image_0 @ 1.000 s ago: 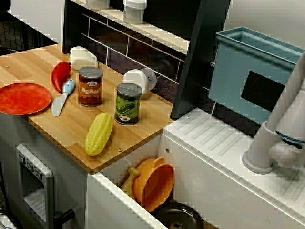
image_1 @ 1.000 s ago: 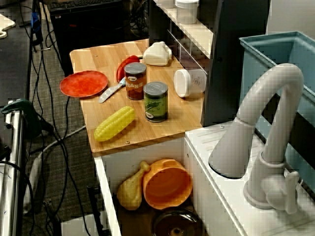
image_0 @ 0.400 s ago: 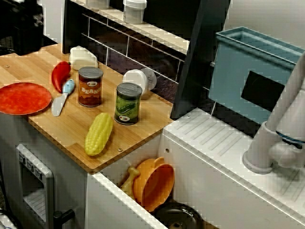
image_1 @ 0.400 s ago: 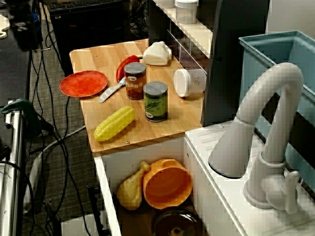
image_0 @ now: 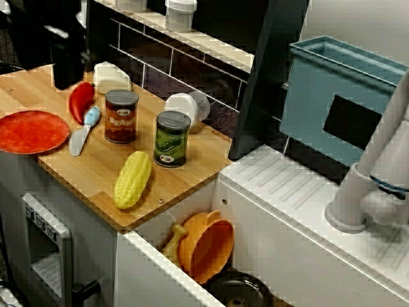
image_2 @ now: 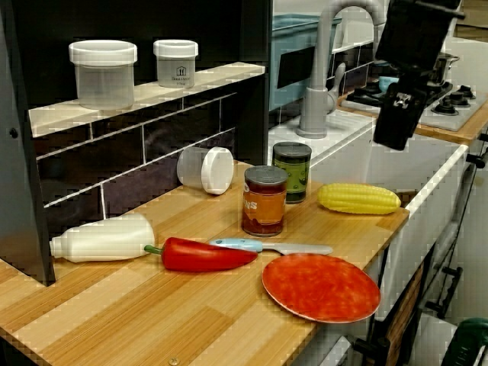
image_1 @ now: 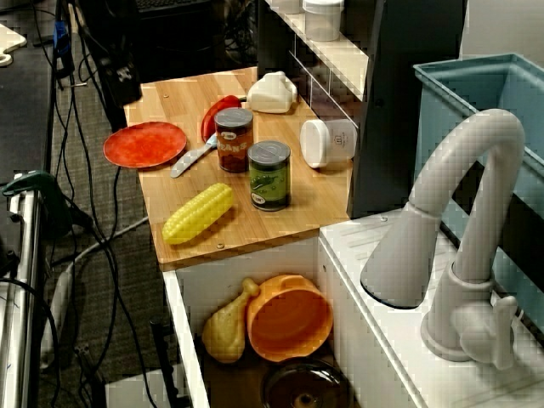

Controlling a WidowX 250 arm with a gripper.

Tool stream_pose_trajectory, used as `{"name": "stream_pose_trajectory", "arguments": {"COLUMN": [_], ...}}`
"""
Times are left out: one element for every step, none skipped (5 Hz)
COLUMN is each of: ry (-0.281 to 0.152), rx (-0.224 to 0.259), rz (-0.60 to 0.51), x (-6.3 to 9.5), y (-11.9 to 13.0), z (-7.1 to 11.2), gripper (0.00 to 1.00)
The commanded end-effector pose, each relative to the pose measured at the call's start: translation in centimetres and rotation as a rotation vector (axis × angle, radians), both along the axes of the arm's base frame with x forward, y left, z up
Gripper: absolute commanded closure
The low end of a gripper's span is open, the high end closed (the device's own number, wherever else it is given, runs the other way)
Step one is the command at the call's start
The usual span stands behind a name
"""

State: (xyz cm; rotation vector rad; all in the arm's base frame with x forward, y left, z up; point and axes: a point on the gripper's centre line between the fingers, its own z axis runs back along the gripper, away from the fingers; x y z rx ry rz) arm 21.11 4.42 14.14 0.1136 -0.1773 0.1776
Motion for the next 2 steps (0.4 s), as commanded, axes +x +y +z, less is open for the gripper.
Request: {"name": "stream_pose_trajectory", "arguments": {"ry": [-0.108, -0.119], "rx": [0.082, 0.108], "rz": [0.019, 0.047], "x": [2.4, 3.7], "y": [-0.8, -0.4], "z": [-3.1, -4.7], "gripper": [0.0, 0.0]}}
